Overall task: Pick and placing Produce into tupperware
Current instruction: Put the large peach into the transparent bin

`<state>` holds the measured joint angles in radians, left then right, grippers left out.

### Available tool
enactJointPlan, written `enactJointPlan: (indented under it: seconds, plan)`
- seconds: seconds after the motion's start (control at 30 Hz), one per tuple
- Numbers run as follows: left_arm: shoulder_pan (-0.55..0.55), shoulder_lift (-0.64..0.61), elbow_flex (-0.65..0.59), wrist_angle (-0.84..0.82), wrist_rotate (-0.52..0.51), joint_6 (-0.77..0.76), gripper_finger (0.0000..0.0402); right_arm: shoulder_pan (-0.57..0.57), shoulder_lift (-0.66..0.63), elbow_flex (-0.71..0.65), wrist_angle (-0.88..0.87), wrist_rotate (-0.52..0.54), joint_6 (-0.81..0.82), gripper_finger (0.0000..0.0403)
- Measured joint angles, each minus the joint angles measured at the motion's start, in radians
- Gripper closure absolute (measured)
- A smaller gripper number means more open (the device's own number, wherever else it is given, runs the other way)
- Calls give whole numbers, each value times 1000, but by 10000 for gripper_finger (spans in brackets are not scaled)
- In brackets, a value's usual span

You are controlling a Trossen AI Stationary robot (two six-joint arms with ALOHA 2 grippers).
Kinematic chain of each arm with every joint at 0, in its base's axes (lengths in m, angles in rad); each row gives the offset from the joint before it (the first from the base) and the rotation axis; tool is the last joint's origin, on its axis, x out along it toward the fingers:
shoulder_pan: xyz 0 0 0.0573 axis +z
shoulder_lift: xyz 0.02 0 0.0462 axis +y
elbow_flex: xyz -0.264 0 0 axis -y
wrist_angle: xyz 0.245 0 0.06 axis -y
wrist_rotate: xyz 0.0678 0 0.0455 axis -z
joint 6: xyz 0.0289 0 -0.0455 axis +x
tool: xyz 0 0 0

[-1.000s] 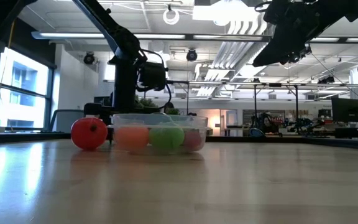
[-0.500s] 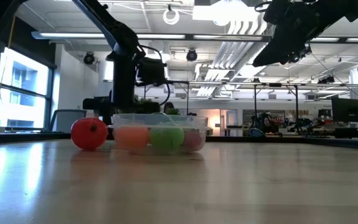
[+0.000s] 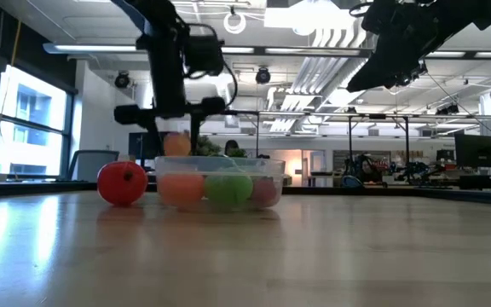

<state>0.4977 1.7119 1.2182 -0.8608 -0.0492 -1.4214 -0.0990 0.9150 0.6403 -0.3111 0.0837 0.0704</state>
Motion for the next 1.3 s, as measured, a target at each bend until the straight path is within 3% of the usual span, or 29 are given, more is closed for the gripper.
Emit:
enactJointPlan:
  seconds: [0.27,0.63,0.77,1.3]
  plan:
    - [-141,-123,0,7,-16,0,179,0,0,0,0,0,0,331]
    - [-349,-86,1,27,-166,11,172,0,0,0,0,0,0,331]
    - [-377,-36,0,21,-171,26,171,0,0,0,0,0,0,331]
    - [-409,54,0,59,-127,375,171,0,0,0,0,0,0,331]
